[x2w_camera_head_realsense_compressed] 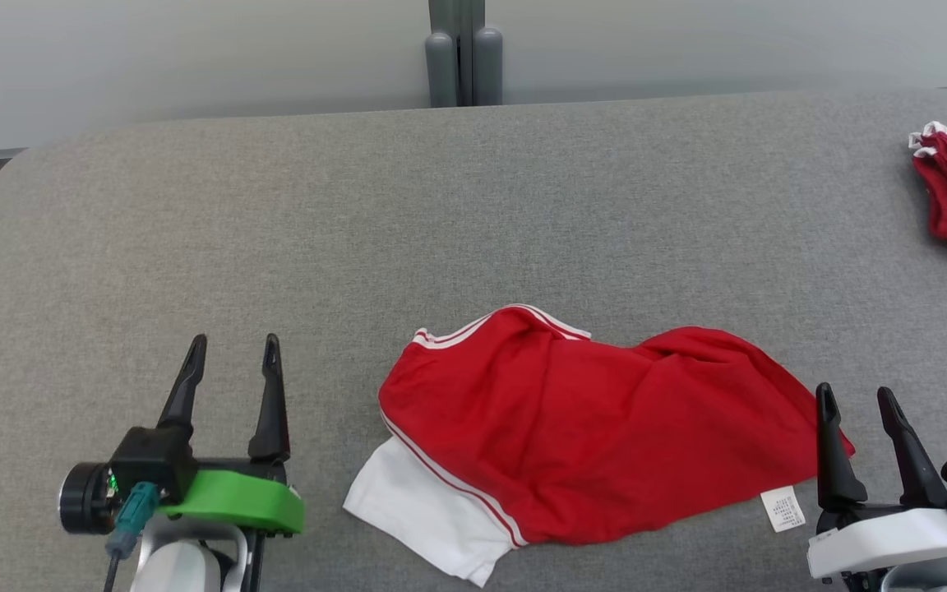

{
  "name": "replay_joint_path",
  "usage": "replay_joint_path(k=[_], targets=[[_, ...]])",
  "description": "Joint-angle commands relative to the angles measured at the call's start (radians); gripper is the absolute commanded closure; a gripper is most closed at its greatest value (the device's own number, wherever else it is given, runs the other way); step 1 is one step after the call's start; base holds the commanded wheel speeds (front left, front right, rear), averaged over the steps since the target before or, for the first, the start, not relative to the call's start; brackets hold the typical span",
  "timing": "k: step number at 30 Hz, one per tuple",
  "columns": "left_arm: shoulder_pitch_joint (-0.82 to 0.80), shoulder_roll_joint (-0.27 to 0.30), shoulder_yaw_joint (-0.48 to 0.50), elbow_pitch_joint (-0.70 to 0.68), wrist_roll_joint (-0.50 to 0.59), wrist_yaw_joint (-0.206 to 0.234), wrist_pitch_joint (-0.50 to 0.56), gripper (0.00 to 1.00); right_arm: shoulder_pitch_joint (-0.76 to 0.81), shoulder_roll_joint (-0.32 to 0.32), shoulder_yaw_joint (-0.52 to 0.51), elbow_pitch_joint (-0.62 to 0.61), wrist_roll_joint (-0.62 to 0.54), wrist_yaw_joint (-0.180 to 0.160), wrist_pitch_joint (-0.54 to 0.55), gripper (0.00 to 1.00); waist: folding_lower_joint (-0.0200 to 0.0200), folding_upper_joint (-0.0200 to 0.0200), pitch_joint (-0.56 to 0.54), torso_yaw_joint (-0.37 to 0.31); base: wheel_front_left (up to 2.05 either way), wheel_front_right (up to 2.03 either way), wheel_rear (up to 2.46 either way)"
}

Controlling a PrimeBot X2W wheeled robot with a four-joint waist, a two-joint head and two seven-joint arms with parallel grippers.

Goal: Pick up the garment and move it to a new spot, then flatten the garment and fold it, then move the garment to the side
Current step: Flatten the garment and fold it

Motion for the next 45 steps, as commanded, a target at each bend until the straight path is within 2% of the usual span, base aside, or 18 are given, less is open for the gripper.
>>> replay_joint_path(k=[1,8,16,23,29,30,31,32,37,40,45], targets=[[-0.028,0.002,-0.009,0.008,0.023,-0.009,-0.003,0.00,-0.015,0.001,0.004,-0.004,-0.011,0.000,-0.004,0.00,0.0000,-0.0001,0.005,-0.006,0.00,0.00,0.00],[-0.165,0.020,-0.097,0.053,0.076,-0.043,-0.003,0.00,-0.042,0.013,0.045,0.012,-0.028,0.000,-0.004,0.00,0.0000,-0.0001,0.025,-0.039,0.00,0.00,0.00],[-0.291,0.070,-0.217,0.206,0.046,-0.058,0.022,0.00,-0.068,0.009,0.061,0.041,-0.023,0.000,-0.004,0.00,0.0000,-0.0001,0.045,-0.088,0.00,0.00,0.00],[-0.320,0.129,-0.401,0.331,-0.141,-0.058,0.145,0.00,-0.088,-0.002,0.061,0.060,-0.018,0.000,-0.004,0.00,0.0000,-0.0001,0.058,-0.117,0.00,0.00,0.00],[-0.324,0.181,-0.571,0.332,-0.326,-0.058,0.229,0.00,-0.094,-0.009,0.056,0.068,-0.016,0.000,-0.004,0.00,0.0000,-0.0001,0.065,-0.126,0.00,0.00,0.00],[-0.332,0.192,-0.587,0.329,-0.334,-0.058,0.229,0.18,-0.095,-0.010,0.054,0.068,-0.016,0.000,-0.004,0.00,0.0000,-0.0001,0.065,-0.127,0.00,0.00,0.00],[-0.340,0.201,-0.600,0.328,-0.341,-0.058,0.221,0.71,-0.095,-0.010,0.054,0.068,-0.016,0.000,-0.004,0.00,0.0000,-0.0001,0.065,-0.128,0.00,0.00,0.00],[-0.347,0.209,-0.611,0.330,-0.344,-0.058,0.209,1.00,-0.096,-0.010,0.052,0.067,-0.017,0.000,-0.004,0.00,0.0000,-0.0001,0.066,-0.128,0.00,0.00,0.00],[-0.391,0.215,-0.611,0.372,-0.330,-0.052,0.144,1.00,-0.097,-0.011,0.050,0.064,-0.023,0.000,-0.004,0.00,0.0000,-0.0001,0.063,-0.126,0.00,0.00,0.00],[-0.428,0.222,-0.578,0.404,-0.333,-0.027,0.092,1.00,-0.102,-0.014,0.045,0.060,-0.025,0.000,-0.004,0.00,0.0000,-0.0001,0.062,-0.125,0.00,0.00,0.00],[-0.484,0.243,-0.494,0.447,-0.338,0.041,0.017,1.00,-0.114,-0.016,0.033,0.052,-0.037,0.000,-0.004,0.00,0.0000,-0.0001,0.062,-0.126,0.00,0.00,0.00]])
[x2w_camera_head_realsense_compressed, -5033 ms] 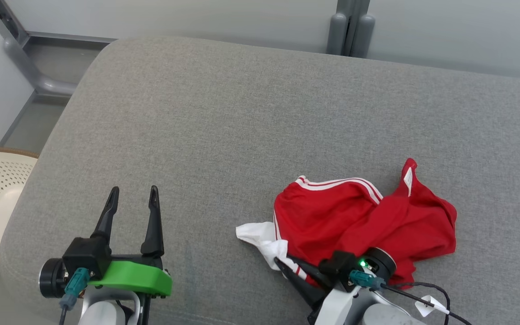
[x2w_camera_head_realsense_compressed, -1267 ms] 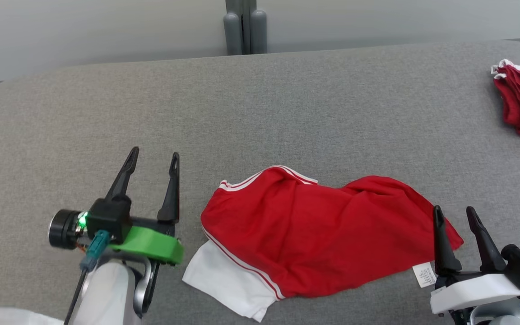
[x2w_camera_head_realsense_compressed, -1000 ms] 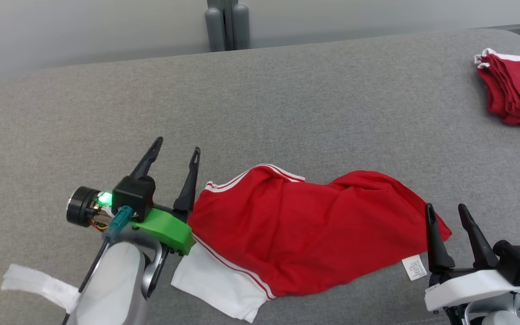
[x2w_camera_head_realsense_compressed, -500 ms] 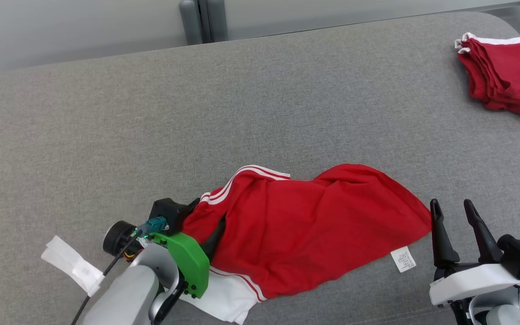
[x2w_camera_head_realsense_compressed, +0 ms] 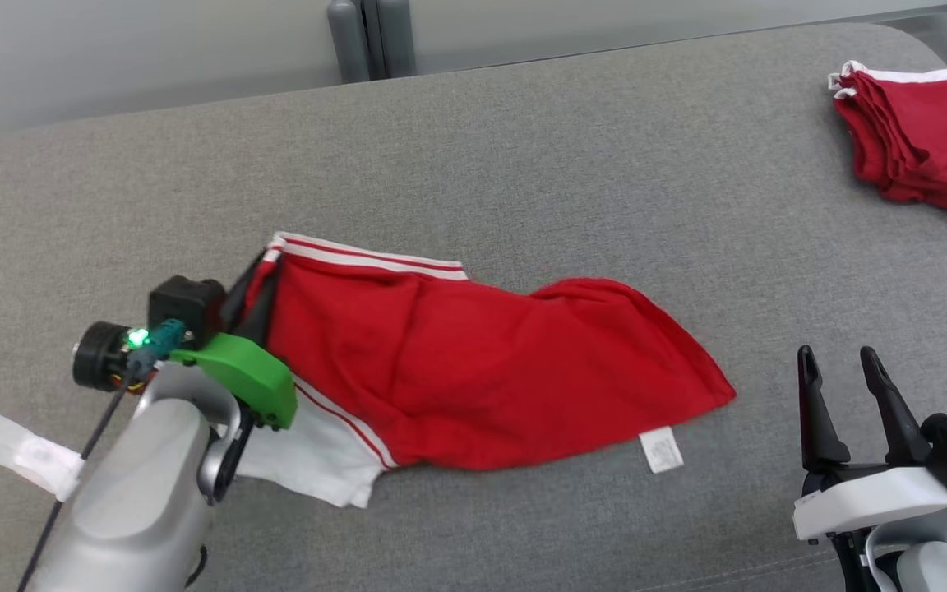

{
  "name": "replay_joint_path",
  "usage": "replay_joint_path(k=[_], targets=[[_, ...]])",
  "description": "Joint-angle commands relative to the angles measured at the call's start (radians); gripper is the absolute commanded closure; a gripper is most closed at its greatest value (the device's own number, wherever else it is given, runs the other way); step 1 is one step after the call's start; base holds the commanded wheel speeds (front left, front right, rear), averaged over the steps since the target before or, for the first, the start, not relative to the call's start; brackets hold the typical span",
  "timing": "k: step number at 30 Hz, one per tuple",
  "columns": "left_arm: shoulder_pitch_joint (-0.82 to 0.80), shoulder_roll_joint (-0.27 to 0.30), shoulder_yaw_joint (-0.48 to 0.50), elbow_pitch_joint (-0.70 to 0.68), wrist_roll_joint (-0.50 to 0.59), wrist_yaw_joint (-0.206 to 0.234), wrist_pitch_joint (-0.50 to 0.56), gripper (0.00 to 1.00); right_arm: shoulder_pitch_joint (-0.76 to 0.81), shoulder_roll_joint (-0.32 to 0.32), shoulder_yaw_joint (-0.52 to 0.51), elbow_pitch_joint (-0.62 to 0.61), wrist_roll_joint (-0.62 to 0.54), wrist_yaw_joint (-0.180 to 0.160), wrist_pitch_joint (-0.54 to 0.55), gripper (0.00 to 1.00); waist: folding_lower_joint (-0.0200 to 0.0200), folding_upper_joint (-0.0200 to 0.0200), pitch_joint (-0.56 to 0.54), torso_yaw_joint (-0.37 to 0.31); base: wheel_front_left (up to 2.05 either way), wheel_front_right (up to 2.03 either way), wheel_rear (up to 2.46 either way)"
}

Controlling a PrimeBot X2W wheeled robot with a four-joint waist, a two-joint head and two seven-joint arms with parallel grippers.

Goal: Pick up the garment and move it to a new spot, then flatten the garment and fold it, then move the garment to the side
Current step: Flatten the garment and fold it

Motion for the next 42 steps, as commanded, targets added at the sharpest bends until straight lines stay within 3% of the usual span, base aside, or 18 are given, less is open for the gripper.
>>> replay_joint_path(k=[1,7,8,9,26,42], targets=[[-0.017,0.013,0.016,0.009,-0.002,0.013,-0.010,1.00,-0.013,-0.001,-0.004,-0.004,-0.006,0.000,-0.003,0.00,0.0000,0.0000,-0.001,-0.001,0.00,0.00,0.00],[-0.019,0.024,0.080,0.028,0.012,0.041,-0.024,1.00,-0.018,0.006,-0.005,-0.001,-0.014,0.000,-0.003,0.00,0.0000,0.0000,-0.002,-0.004,0.00,0.00,0.00],[-0.010,0.025,0.088,0.026,0.022,0.048,-0.024,0.64,-0.018,0.008,-0.002,0.003,-0.015,0.000,-0.003,0.00,0.0000,0.0000,-0.003,-0.004,0.00,0.00,0.00],[-0.005,0.026,0.096,0.017,0.035,0.053,-0.024,0.00,-0.018,0.009,0.001,0.005,-0.015,0.000,-0.003,0.00,0.0000,0.0000,-0.003,-0.003,0.00,0.00,0.00],[0.279,-0.059,0.349,-0.281,0.177,0.065,-0.024,0.00,-0.003,-0.001,0.031,0.013,-0.016,0.000,-0.003,0.00,0.0000,0.0000,-0.090,0.075,0.00,0.00,0.00],[0.558,-0.136,0.515,-0.499,0.290,-0.031,-0.024,0.00,0.033,-0.024,0.065,-0.010,-0.027,0.000,-0.003,0.00,0.0000,0.0000,-0.153,0.146,0.00,0.00,0.00]])
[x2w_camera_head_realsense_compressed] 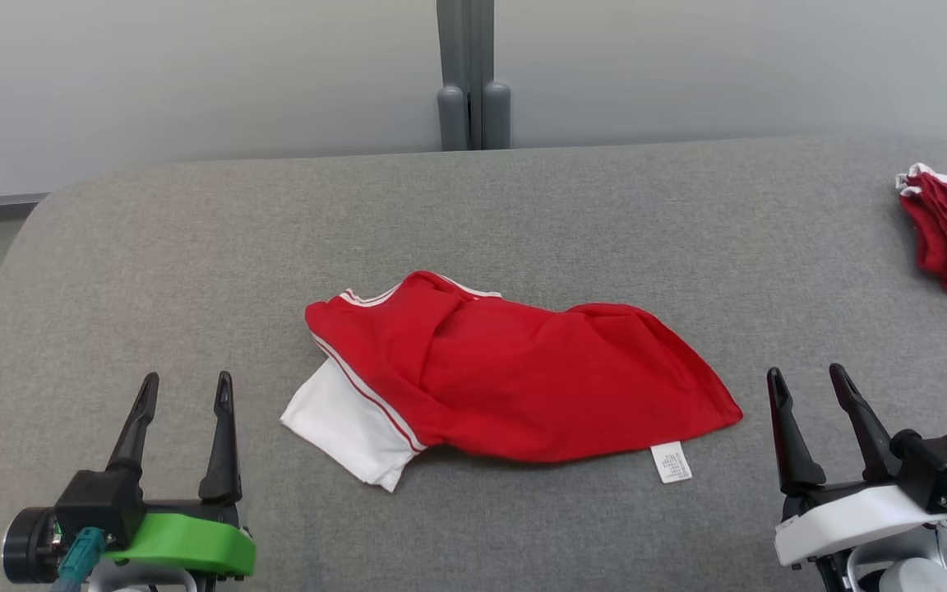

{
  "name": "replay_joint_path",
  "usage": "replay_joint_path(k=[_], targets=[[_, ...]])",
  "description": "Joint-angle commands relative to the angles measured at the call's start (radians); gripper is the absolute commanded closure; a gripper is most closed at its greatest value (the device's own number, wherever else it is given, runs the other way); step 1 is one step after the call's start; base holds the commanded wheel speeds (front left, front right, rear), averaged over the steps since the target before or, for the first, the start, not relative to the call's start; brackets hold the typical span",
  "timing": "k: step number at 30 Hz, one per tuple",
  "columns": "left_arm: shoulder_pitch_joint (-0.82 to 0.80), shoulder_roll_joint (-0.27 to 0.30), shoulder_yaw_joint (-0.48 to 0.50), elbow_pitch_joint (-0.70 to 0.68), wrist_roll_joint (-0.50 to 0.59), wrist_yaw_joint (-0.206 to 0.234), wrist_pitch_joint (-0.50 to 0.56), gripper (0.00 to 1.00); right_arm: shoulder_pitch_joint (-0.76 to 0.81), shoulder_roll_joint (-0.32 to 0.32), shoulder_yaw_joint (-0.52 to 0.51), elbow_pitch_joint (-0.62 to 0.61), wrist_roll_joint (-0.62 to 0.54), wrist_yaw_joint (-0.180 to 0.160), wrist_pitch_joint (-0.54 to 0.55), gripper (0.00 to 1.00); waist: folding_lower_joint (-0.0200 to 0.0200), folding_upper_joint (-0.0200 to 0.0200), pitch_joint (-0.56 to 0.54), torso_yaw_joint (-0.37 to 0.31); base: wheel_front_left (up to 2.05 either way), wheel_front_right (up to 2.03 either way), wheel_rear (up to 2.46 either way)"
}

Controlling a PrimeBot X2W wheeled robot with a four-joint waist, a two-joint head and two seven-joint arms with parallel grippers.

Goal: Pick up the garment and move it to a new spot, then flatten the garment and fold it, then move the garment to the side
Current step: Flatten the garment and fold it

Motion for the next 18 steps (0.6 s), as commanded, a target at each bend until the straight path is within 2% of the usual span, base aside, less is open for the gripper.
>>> replay_joint_path(k=[1,10,18], targets=[[0.019,-0.002,0.009,-0.010,0.009,-0.011,-0.003,0.00,0.013,-0.005,0.001,-0.008,-0.006,0.000,-0.003,0.00,0.0000,0.0000,-0.010,0.012,0.00,0.00,0.00],[0.061,-0.040,0.058,-0.004,0.021,-0.026,-0.003,0.00,0.058,0.011,0.019,-0.038,-0.022,0.000,-0.003,0.00,0.0000,0.0000,-0.019,0.024,0.00,0.00,0.00],[0.064,-0.053,0.072,0.021,0.042,-0.038,-0.003,0.00,0.068,0.019,0.025,-0.043,-0.027,0.000,-0.003,0.00,0.0000,0.0000,-0.018,0.019,0.00,0.00,0.00]])
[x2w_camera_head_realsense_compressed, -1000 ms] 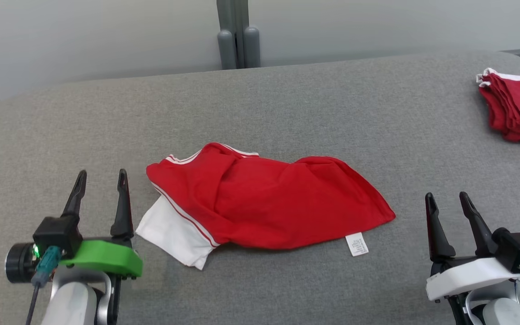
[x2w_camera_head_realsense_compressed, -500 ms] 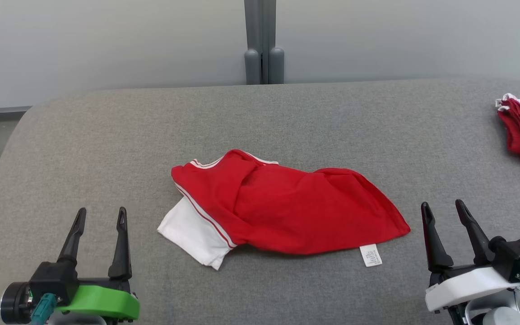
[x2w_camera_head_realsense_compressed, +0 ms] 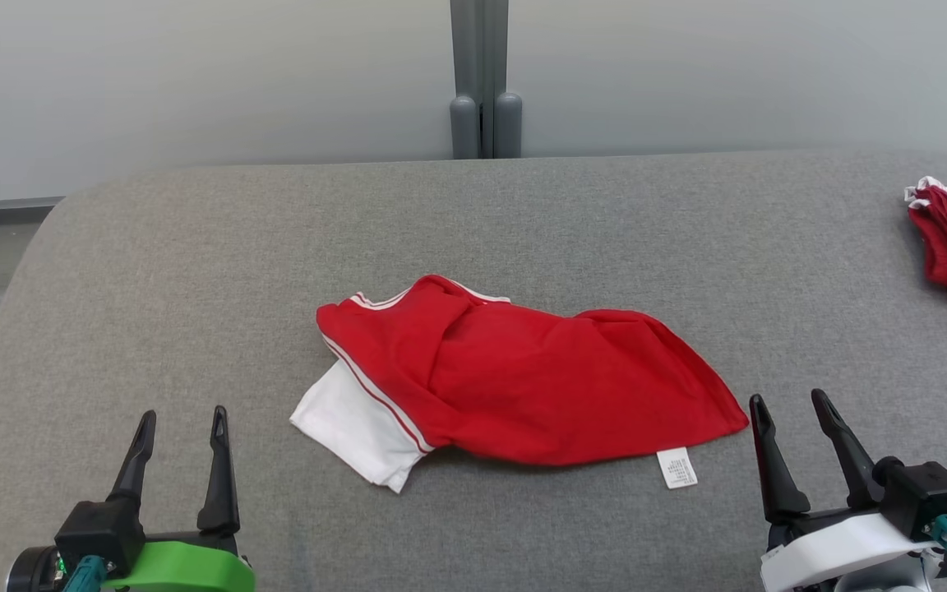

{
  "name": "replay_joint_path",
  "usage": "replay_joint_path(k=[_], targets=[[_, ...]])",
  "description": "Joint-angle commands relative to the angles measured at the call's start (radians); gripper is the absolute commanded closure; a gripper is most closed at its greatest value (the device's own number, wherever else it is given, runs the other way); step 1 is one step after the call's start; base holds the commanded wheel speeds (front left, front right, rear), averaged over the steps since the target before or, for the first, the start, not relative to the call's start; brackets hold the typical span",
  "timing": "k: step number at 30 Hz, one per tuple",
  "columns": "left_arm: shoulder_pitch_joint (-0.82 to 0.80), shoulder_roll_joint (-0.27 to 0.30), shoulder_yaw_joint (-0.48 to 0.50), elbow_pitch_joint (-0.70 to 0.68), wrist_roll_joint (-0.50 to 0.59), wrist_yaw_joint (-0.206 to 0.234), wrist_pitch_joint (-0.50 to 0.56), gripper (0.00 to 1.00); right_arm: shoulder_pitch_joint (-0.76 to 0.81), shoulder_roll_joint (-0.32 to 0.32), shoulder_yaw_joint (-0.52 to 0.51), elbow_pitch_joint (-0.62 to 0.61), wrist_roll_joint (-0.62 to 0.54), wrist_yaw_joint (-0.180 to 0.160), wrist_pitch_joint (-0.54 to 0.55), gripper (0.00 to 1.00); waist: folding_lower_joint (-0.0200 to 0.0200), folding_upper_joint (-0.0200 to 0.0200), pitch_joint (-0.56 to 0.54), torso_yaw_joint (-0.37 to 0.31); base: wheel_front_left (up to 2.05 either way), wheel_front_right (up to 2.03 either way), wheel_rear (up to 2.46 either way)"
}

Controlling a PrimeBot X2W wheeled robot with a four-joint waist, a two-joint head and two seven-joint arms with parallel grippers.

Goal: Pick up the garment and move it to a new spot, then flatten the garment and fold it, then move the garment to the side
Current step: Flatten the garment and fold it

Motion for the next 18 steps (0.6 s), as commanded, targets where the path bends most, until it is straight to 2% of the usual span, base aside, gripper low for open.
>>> replay_joint_path(k=[1,18], targets=[[0.003,-0.001,0.005,0.007,0.008,-0.006,-0.003,0.00,0.002,-0.002,0.001,-0.001,-0.009,0.000,-0.003,0.00,0.0000,0.0000,-0.001,0.000,0.00,0.00,0.00],[-0.006,-0.013,0.026,0.032,0.029,-0.021,-0.003,0.00,-0.006,-0.002,0.004,0.011,-0.008,0.000,-0.003,0.00,0.0000,0.0000,-0.010,-0.001,0.00,0.00,0.00]])
